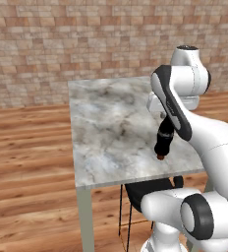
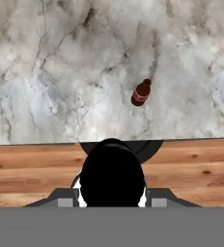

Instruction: Place the large bottle from the dining counter next to the other large bottle outside the sink, and place the small bottle from the dining counter next to the other small bottle inside the sink.

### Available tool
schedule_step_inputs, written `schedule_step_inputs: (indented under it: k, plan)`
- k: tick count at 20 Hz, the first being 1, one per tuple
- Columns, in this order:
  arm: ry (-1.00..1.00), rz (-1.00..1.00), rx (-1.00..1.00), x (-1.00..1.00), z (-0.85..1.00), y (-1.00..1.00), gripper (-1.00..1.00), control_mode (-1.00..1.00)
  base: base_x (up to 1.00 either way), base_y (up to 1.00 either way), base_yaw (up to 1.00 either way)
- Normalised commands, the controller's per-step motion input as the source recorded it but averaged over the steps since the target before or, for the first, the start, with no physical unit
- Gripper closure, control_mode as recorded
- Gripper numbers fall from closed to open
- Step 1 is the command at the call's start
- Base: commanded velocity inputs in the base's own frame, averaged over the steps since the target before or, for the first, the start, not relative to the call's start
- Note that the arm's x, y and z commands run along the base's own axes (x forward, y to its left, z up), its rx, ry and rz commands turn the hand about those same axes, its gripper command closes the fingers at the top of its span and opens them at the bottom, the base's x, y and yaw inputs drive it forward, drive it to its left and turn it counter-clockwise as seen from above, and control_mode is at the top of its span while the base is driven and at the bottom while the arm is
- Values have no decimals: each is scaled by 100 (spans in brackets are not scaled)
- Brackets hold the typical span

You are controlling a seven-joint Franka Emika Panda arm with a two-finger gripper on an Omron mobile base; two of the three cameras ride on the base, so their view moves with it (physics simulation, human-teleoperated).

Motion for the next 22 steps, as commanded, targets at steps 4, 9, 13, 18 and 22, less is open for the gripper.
schedule_step_inputs:
  k: [4, 9, 13, 18, 22]
  plan:
    - [0, 0, 0, 0, 0, 0, 100, 100, -24, 0, 0]
    - [0, 0, 0, 0, 0, 0, 100, 100, -83, 0, 0]
    - [0, 0, 0, 0, 0, 0, 100, 100, -92, 0, -4]
    - [0, 0, 0, 0, 0, 0, 100, 100, -30, 5, -25]
    - [0, 0, 0, 0, 0, 0, 100, 100, -4, 19, -33]
